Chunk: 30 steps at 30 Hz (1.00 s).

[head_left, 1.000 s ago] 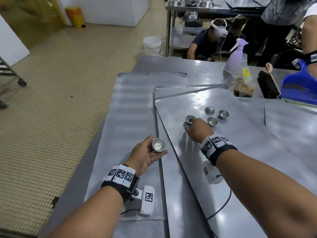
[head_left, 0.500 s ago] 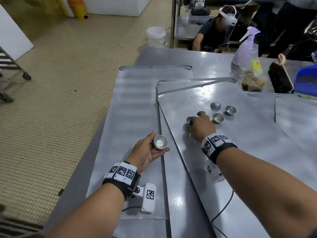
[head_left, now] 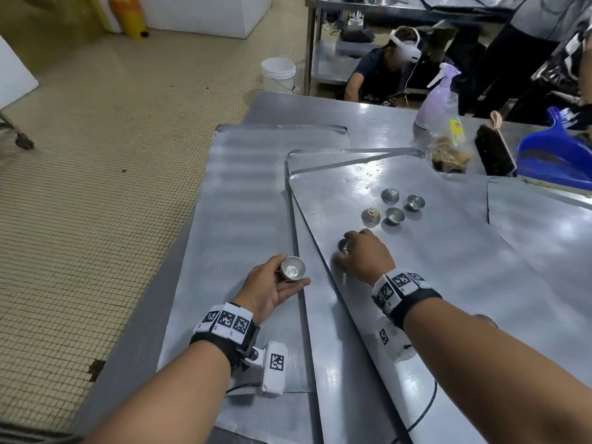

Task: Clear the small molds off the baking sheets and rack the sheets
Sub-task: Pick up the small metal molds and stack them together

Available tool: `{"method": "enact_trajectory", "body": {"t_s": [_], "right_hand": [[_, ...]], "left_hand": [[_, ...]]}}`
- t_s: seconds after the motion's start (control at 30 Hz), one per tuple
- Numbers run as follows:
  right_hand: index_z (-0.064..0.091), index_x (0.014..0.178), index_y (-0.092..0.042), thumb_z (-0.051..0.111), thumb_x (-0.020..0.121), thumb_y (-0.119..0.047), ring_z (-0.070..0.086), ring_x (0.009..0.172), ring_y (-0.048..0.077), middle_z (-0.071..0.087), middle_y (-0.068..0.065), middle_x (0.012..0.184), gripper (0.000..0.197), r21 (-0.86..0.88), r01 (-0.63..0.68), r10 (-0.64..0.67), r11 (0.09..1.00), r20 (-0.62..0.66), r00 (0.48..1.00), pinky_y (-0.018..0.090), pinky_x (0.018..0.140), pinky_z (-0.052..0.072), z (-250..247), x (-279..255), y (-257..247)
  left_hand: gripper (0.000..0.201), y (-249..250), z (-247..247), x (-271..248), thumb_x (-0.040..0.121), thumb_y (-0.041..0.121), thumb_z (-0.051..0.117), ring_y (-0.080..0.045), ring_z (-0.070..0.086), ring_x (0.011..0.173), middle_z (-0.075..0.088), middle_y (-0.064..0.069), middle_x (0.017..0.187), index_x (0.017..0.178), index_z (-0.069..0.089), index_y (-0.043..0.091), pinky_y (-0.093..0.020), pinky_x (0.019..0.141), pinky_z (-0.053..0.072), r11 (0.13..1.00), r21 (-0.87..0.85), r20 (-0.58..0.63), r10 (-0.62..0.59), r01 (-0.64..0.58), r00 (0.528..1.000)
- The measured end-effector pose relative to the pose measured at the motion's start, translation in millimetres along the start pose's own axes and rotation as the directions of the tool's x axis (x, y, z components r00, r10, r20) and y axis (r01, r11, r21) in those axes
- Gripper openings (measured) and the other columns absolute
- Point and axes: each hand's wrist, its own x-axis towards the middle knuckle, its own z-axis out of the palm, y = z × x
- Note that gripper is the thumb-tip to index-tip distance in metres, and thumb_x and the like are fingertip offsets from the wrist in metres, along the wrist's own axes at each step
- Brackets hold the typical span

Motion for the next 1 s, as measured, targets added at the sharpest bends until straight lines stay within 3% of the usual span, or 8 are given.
{"method": "enact_trajectory", "body": {"t_s": [0.13,0.3,0.5,0.57,0.67,0.73,0.87,1.0], "right_hand": [[0.067,0.11,-0.021,0.062,0.085,-0.032,0.061,0.102,0.027,0.06,0.006,0.109,0.028,0.066,0.006,-0.005,0.998,-0.018,1.0,0.03,0.084,0.045,3,-15,-2],[0.071,0.105,-0.018,0.066,0.085,-0.035,0.062,0.105,0.029,0.068,0.008,0.107,0.026,0.133,0.027,-0.021,0.991,-0.047,0.999,0.03,0.081,0.045,4,-30,-4],[0.062,0.129,-0.021,0.076,0.082,-0.043,0.068,0.101,0.018,0.073,0.001,0.112,0.054,0.354,0.223,-0.184,0.908,-0.139,0.973,0.032,0.089,0.053,5,-51,-38],[0.059,0.133,-0.024,0.074,0.082,-0.046,0.066,0.107,0.017,0.072,0.0,0.117,0.058,0.293,0.266,-0.253,0.918,-0.083,0.964,0.03,0.091,0.051,12,-53,-46],[0.057,0.135,-0.028,0.072,0.082,-0.05,0.065,0.108,0.022,0.071,0.002,0.118,0.06,0.217,0.287,-0.288,0.933,-0.03,0.957,0.035,0.091,0.051,21,-54,-51],[0.056,0.135,-0.03,0.072,0.082,-0.052,0.066,0.105,0.024,0.072,0.003,0.115,0.06,0.216,0.28,-0.279,0.935,-0.038,0.96,0.035,0.089,0.052,22,-52,-50],[0.053,0.141,-0.029,0.057,0.09,-0.061,0.064,0.113,0.021,0.069,0.002,0.125,0.061,0.264,0.298,-0.297,0.917,-0.044,0.954,0.038,0.095,0.05,16,-48,-45],[0.057,0.136,-0.022,0.041,0.099,-0.054,0.064,0.113,0.024,0.067,0.004,0.129,0.051,0.314,0.166,-0.131,0.935,-0.127,0.983,0.04,0.097,0.049,6,-18,-23]], "left_hand": [[0.025,-4,-6,-6,0.1,0.016,0.053,-0.042,0.074,0.091,0.07,-0.029,0.107,0.11,0.06,-0.006,-0.033,0.062,0.063,0.999,0.033,0.001,0.001,-0.001,1.0],[0.022,-6,-12,-8,0.1,0.013,0.051,-0.043,0.074,0.09,0.069,-0.032,0.111,0.109,0.058,-0.006,-0.038,0.071,0.064,0.999,0.054,-0.007,0.003,-0.003,1.0],[0.029,-3,-3,-4,0.1,0.021,0.051,-0.043,0.073,0.09,0.07,-0.028,0.109,0.112,0.061,-0.004,-0.038,0.075,0.061,0.996,0.084,-0.018,0.026,-0.025,0.999],[0.035,-3,3,-2,0.102,0.027,0.049,-0.036,0.073,0.086,0.071,-0.026,0.107,0.114,0.061,-0.003,-0.04,0.077,0.06,0.997,0.068,-0.005,0.033,-0.033,0.999],[0.036,-1,11,0,0.103,0.03,0.046,-0.019,0.068,0.065,0.073,-0.014,0.086,0.109,0.064,-0.001,-0.04,0.079,0.056,0.996,0.077,-0.006,0.051,-0.051,0.999],[0.03,-1,15,1,0.102,0.026,0.047,-0.017,0.066,0.061,0.072,-0.011,0.078,0.102,0.066,0.003,-0.039,0.076,0.056,0.995,0.085,-0.006,0.06,-0.059,0.998],[0.022,2,16,2,0.099,0.016,0.053,-0.021,0.071,0.072,0.072,-0.016,0.086,0.099,0.068,-0.001,-0.036,0.073,0.061,0.985,0.146,0.054,0.085,-0.092,0.995],[0.019,4,20,5,0.098,0.009,0.057,-0.035,0.075,0.091,0.071,-0.029,0.107,0.109,0.062,-0.006,-0.028,0.07,0.062,0.983,0.166,0.063,0.07,-0.08,0.996]]}}
